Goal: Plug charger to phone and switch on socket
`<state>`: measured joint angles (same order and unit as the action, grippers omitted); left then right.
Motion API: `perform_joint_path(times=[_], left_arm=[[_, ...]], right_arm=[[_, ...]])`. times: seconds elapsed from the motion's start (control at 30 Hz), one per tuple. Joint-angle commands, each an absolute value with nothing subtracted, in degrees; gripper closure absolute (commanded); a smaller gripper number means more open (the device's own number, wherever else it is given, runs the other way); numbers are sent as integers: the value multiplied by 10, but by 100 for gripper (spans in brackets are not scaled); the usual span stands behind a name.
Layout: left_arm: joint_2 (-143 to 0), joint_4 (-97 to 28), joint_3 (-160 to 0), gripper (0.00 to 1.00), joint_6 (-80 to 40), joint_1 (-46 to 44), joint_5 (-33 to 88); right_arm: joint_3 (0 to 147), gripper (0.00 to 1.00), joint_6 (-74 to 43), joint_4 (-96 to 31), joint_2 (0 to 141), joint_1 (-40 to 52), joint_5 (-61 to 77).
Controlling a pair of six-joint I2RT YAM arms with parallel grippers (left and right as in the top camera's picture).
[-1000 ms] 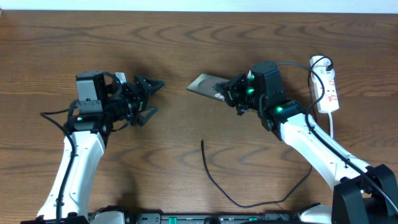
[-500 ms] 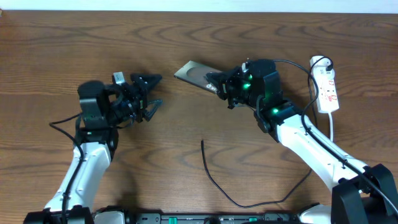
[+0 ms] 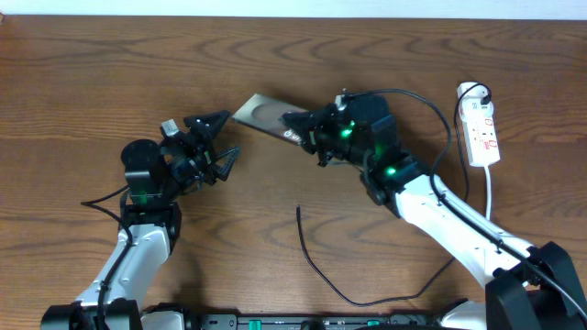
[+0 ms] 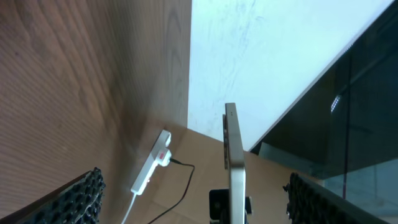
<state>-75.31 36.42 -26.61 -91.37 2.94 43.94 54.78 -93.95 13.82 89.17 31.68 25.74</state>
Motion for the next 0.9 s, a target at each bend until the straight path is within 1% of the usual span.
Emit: perform_joint_path(times=[0.0, 0.33, 0.5, 0.87], left_arm=[[-747, 369, -266, 9, -931, 18, 408], [-747, 404, -266, 9, -978, 12, 372], [-747, 440, -266, 10, -981, 12, 366], [-748, 439, -266, 12, -981, 11, 366]], right_arm=[[557, 99, -947, 146, 890, 340, 241], [557, 99, -952, 149, 890, 370, 235], [557, 99, -968, 150, 890, 380, 234], [557, 99, -968, 170, 890, 404, 211]])
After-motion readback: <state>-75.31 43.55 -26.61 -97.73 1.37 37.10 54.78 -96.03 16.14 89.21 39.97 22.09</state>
